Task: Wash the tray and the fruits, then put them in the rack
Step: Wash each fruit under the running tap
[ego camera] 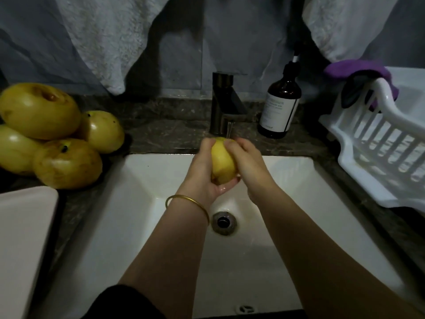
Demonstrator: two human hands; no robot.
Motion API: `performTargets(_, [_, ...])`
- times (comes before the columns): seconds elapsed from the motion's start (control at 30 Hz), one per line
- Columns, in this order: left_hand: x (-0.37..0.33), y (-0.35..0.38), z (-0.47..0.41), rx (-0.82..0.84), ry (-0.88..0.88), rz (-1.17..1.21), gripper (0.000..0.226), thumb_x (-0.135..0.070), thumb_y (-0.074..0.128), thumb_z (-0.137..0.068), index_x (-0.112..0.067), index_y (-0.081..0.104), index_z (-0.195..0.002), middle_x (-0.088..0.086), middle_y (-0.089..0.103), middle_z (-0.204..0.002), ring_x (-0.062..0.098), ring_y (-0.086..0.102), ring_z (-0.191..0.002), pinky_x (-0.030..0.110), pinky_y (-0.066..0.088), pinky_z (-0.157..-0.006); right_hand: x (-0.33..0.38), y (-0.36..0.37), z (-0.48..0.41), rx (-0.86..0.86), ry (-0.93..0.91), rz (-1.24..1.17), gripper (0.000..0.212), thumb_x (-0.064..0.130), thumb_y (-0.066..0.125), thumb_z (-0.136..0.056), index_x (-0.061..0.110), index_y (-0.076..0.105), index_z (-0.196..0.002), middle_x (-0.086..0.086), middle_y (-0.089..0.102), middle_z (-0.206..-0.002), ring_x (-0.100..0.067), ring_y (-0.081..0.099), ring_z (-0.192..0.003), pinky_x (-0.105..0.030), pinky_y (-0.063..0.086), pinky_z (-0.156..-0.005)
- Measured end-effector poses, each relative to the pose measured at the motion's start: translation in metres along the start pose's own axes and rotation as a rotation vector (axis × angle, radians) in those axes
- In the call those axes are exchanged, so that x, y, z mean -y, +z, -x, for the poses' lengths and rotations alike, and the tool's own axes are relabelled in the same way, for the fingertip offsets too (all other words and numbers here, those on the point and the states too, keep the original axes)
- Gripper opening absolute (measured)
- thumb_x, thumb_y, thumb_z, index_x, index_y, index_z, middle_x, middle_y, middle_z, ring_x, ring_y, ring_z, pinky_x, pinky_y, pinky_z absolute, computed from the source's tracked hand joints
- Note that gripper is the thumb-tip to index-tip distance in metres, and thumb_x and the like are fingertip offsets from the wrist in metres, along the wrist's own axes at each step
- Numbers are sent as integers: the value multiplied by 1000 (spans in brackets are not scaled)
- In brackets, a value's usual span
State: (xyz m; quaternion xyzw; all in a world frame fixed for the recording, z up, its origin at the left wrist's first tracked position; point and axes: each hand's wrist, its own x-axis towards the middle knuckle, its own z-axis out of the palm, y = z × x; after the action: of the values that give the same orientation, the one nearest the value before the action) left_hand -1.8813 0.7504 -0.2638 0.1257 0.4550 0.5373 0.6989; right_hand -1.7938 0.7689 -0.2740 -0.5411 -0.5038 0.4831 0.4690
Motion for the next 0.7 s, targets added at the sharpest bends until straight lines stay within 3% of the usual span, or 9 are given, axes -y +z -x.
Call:
performTargets(0.13, [7, 4, 1, 11, 54, -164, 42, -47, 62, -82, -22, 57, -116, 10, 59, -115, 29, 60, -101, 39, 58, -62, -4, 0, -2, -58, 69, 3, 32, 50, 43, -96, 25, 46, -116, -1, 54, -109, -18, 56, -97, -36, 49, -81])
performTargets(0.23, [6, 4, 0, 9, 171, -393, 33, -44, 60, -84, -28, 55, -113, 3, 55, -107, 25, 59, -93, 38, 58, -64, -5, -6, -9, -126, 343, -408, 34, 49, 46, -96, 22, 46, -116, -12, 57, -109, -31, 59, -99, -52, 50, -90])
performTargets(0.3, [7, 5, 3, 35, 221, -455, 29, -43, 59, -86, -31, 54, -113, -1, 53, -103, 22, 58, -89, 36, 59, -63, -8, -10, -12, -140, 408, -577, 43, 48, 50, -94, 18, 46, -125, -17, 59, -110, -36, 60, -99, -56, 49, -90])
performTargets(0.4, [5, 5, 3, -4, 186, -369, 21, -48, 58, -86, -31, 56, -99, 3, 57, -105, 24, 60, -92, 34, 58, -59, -11, -5, -14, -23, 285, -518, 49, 48, 55, -91, 17, 50, -128, -16, 59, -122, -34, 61, -105, -54, 49, -92])
performTargets(0.47, [5, 2, 0, -60, 96, -217, 38, -55, 59, -82, -26, 58, -106, 8, 60, -110, 29, 62, -97, 33, 55, -57, -6, 2, -7, 25, 113, -267, 34, 42, 52, -94, 23, 55, -121, -10, 57, -124, -29, 58, -108, -50, 49, -94])
performTargets(0.53, [4, -1, -2, -70, -4, -102, 51, -58, 60, -79, -21, 57, -114, 11, 61, -110, 31, 63, -95, 31, 53, -55, -2, 7, -2, 33, -4, -100, 21, 35, 49, -96, 29, 58, -115, -3, 56, -120, -22, 57, -107, -42, 50, -90])
performTargets(0.6, [4, -2, 0, -32, -77, -15, 49, -57, 61, -79, -17, 58, -107, 11, 63, -102, 29, 63, -87, 32, 56, -60, -3, 6, 2, 44, -102, 9, 17, 31, 48, -97, 31, 59, -110, 0, 55, -118, -17, 54, -103, -33, 48, -82])
performTargets(0.7, [6, 0, 1, 6, -67, 7, 44, -55, 63, -81, -15, 56, -99, 11, 62, -97, 27, 63, -84, 38, 57, -67, -3, 3, 5, -29, -153, 14, 17, 26, 46, -97, 27, 61, -103, -1, 56, -112, -17, 54, -98, -33, 49, -77])
